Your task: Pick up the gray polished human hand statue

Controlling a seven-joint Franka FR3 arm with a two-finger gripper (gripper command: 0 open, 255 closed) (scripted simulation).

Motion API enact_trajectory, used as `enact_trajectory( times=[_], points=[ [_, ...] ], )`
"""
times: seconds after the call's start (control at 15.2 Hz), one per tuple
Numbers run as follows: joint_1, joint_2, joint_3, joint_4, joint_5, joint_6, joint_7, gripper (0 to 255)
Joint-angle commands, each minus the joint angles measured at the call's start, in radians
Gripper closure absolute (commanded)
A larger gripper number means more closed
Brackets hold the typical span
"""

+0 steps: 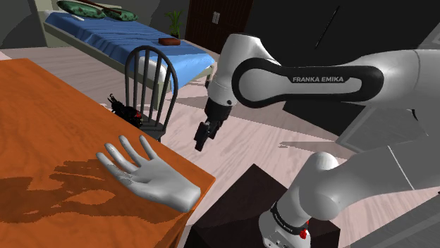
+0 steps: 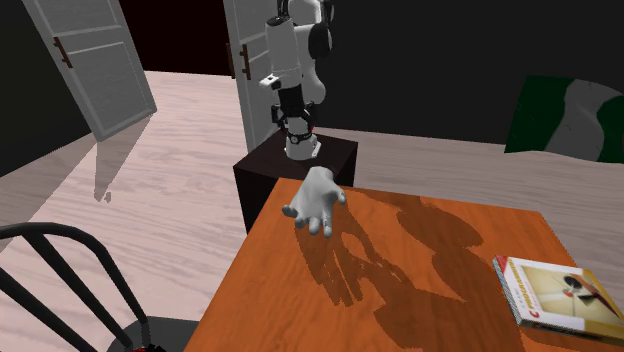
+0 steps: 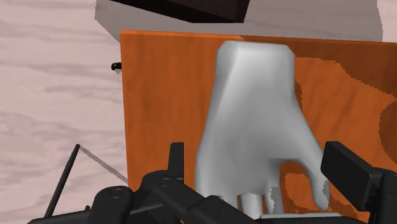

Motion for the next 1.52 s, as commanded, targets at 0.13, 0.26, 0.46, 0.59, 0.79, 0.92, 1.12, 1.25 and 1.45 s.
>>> enact_trajectory(
  times=[0.13, 0.26, 0.46, 0.59, 0.79, 0.92, 1.12, 1.25, 1.45],
  points=[
    [0.02, 0.126, 0.066, 0.04, 0.014, 0.128, 0.036, 0],
    [0.027, 0.189, 0.098, 0.06, 0.013, 0.19, 0.056, 0],
    [0.035, 0.29, 0.145, 0.101, -0.005, 0.278, 0.093, 0],
    [0.038, 0.36, 0.175, 0.134, -0.028, 0.332, 0.123, 0],
    [0.044, 0.47, 0.215, 0.191, -0.083, 0.406, 0.179, 0],
    [0.052, 0.545, 0.235, 0.236, -0.134, 0.448, 0.224, 0],
    [0.075, 0.66, 0.25, 0.312, -0.227, 0.499, 0.299, 0],
    [0.084, 0.692, 0.248, 0.324, -0.253, 0.52, 0.318, 0],
    [0.089, 0.72, 0.243, 0.311, -0.272, 0.558, 0.33, 0]
  ],
)
